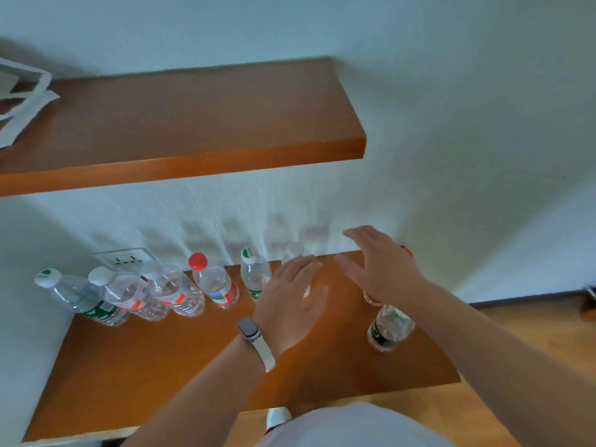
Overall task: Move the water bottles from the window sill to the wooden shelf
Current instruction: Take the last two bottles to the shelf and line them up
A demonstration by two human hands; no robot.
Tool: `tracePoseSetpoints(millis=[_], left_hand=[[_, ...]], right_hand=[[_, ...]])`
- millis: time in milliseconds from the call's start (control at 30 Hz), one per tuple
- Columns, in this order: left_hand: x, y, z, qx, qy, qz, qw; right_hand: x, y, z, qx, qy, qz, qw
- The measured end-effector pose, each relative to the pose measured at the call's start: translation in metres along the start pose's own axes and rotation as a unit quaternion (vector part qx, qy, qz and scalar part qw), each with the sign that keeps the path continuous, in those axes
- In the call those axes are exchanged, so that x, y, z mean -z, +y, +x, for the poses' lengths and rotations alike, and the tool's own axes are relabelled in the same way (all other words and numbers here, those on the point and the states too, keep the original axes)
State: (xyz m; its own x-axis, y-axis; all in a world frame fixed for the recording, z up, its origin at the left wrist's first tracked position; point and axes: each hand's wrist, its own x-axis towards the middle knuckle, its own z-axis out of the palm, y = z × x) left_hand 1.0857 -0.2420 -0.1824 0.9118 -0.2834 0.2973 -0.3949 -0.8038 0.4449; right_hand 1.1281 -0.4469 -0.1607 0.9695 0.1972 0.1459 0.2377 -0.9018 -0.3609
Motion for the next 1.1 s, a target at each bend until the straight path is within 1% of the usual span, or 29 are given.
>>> tracePoseSetpoints(millis=[67,167,267,367,467,567,600,667,733,767,867,1000,1100], left_hand=[[-0.014,0.017,0.002,-0.042,-0.021,0.032,0.998],[-0.034,0.04,0.003,-0.073,-0.069,0.052,0.994],[-0.052,0.062,0.005,-0.077,-0.107,0.062,0.989],[-0.069,0.079,0.006,-0.067,-0.121,0.064,0.988],[-0.085,0.091,0.003,-0.048,-0.121,0.071,0.989],[-0.101,0.1,-0.002,0.003,-0.118,0.052,0.992],[-0.106,0.103,-0.003,0.034,-0.114,0.029,0.992],[-0.115,0.108,-0.005,0.108,-0.101,-0.05,0.988],[-0.122,0.112,-0.007,0.163,-0.08,-0.121,0.976],[-0.125,0.113,-0.008,0.181,-0.069,-0.139,0.971],[-0.126,0.11,-0.008,0.23,-0.037,-0.184,0.955],[-0.115,0.095,0.001,0.299,0.012,-0.249,0.921],[-0.106,0.083,0.013,0.325,0.041,-0.265,0.907]], right_hand=[[0.013,0.02,-0.013,-0.016,0.012,-0.01,1.0],[0.024,0.05,-0.032,-0.031,0.023,-0.025,0.999],[0.024,0.078,-0.048,-0.042,0.024,-0.033,0.998],[0.018,0.101,-0.059,-0.052,0.01,-0.017,0.998],[0.009,0.117,-0.061,-0.06,-0.002,0.025,0.998],[-0.005,0.127,-0.056,-0.068,-0.036,0.069,0.995],[-0.011,0.129,-0.055,-0.065,-0.048,0.086,0.993],[-0.02,0.131,-0.05,-0.054,-0.065,0.11,0.99],[-0.027,0.132,-0.046,-0.049,-0.066,0.139,0.987],[-0.03,0.132,-0.043,-0.05,-0.065,0.154,0.985],[-0.037,0.13,-0.036,-0.053,-0.061,0.181,0.98],[-0.041,0.125,-0.022,-0.075,-0.055,0.227,0.969],[-0.044,0.124,-0.017,-0.071,-0.047,0.243,0.966]])
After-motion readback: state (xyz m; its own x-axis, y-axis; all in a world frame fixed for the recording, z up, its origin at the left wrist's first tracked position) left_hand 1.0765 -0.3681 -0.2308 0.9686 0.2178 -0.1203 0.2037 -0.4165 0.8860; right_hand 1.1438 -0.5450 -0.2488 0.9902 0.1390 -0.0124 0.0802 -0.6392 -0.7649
